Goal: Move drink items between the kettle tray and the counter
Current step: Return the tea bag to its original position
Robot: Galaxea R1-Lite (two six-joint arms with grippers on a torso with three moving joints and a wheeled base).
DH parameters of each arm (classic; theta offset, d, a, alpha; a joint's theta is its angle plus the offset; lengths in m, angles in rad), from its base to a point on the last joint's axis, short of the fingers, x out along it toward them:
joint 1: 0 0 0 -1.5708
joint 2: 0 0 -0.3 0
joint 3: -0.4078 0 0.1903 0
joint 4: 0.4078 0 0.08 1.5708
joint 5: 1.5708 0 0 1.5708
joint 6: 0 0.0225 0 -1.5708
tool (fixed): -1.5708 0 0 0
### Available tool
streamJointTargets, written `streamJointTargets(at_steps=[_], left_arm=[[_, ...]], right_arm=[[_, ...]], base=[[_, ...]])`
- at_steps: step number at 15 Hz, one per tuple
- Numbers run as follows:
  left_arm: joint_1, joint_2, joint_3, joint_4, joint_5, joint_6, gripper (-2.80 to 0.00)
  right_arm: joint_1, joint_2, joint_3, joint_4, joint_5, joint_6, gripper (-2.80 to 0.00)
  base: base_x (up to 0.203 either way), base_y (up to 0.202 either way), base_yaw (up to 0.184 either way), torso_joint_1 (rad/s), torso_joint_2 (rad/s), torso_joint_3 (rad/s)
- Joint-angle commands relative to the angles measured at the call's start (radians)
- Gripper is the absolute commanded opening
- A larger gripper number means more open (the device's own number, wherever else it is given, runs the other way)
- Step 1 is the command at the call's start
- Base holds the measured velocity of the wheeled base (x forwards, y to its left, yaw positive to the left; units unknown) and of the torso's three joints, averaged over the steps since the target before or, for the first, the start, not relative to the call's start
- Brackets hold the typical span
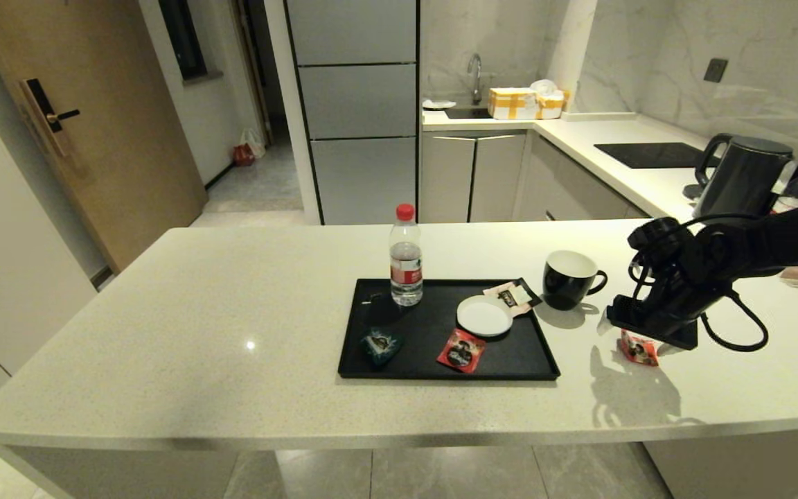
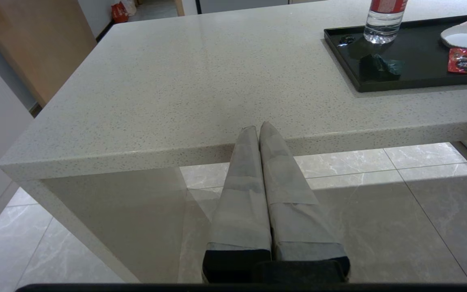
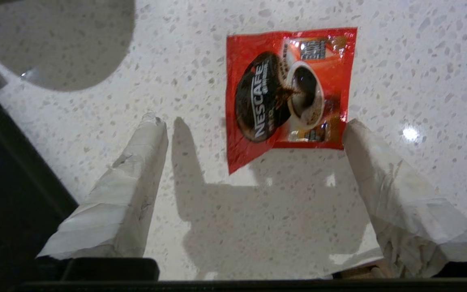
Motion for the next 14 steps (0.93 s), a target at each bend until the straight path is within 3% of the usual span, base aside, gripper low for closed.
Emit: streamJointTargets(at_steps=[1, 4, 5, 14], left_arm=[[0.0, 0.0, 0.0, 0.0, 0.0, 0.001, -2.8], [0.0, 0.0, 0.0, 0.0, 0.0, 0.001, -2.8], [0.0, 0.0, 0.0, 0.0, 0.0, 0.001, -2.8], [0.0, 0.0, 0.0, 0.0, 0.0, 0.001, -2.8]], right_arm=[[-0.006, 0.007, -0.004, -0.013, 0.001, 0.003, 0.0], [-0.009, 0.027, -0.002, -0.046, -0.001, 0.001, 0.0], [-0.011, 0.032, -0.002, -0.047, -0.003, 0.001, -2.8], [-0.014, -0.037, 0.032, -0.04, 0.0, 0.003, -2.8]], base=[[0.0, 0.0, 0.0, 0.0, 0.0, 0.0], [0.0, 0.0, 0.0, 0.0, 0.0, 0.0], [0.0, 0.0, 0.0, 0.0, 0.0, 0.0], [0.0, 0.0, 0.0, 0.0, 0.0, 0.0]])
